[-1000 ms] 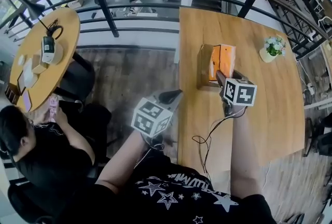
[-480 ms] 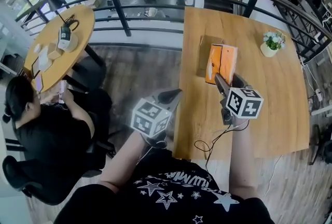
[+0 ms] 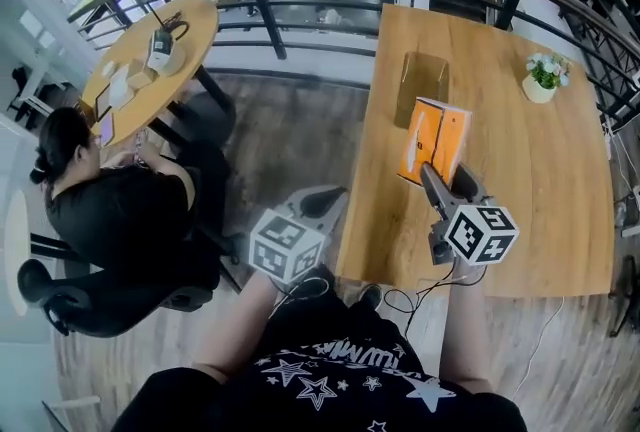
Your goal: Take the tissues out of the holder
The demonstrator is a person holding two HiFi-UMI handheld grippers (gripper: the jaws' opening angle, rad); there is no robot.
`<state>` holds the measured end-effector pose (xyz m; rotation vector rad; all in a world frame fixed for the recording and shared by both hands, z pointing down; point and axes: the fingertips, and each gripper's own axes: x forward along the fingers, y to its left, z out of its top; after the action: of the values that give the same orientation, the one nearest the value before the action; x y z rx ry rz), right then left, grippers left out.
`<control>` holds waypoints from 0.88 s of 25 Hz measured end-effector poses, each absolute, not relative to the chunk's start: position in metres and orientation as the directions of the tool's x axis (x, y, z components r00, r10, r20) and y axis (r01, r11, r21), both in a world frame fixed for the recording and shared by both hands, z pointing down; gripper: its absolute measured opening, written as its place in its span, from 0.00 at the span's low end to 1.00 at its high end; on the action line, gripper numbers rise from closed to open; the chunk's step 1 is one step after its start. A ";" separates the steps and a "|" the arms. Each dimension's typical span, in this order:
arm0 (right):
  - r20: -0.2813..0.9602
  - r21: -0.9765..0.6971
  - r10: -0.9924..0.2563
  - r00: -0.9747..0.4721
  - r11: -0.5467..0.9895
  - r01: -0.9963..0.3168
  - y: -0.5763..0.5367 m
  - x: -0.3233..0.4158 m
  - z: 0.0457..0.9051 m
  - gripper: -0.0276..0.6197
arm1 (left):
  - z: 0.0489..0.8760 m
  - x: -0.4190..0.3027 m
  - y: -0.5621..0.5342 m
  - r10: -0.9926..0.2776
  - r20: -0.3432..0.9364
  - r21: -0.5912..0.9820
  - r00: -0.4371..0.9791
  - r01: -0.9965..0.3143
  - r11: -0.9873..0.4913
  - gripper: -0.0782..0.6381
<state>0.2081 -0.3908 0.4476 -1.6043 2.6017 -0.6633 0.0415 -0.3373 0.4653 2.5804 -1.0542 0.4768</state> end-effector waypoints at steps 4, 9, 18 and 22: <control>0.187 -0.373 -0.850 -0.493 0.403 -0.836 -0.369 0.202 0.452 0.43 | 0.458 0.039 -0.329 -0.623 0.411 0.156 0.665 -0.725 -0.671 0.13; 0.184 -0.372 -0.857 -0.482 0.393 -0.841 -0.345 0.196 0.446 0.43 | 0.449 0.040 -0.321 -0.603 0.385 0.163 0.698 -0.695 -0.700 0.13; 0.204 -0.388 -0.893 -0.402 0.303 -0.870 -0.258 0.154 0.433 0.43 | 0.425 -0.029 -0.254 -0.599 0.337 0.166 0.726 -0.672 -0.722 0.13; 0.219 -0.396 -0.902 -0.373 0.268 -0.879 -0.206 0.128 0.435 0.43 | 0.419 -0.051 -0.208 -0.586 0.317 0.166 0.746 -0.652 -0.740 0.13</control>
<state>0.1282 -0.2060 0.4348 -1.7295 2.4610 -0.7143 -0.0509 -0.2085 0.4192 2.6801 -0.9704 0.3561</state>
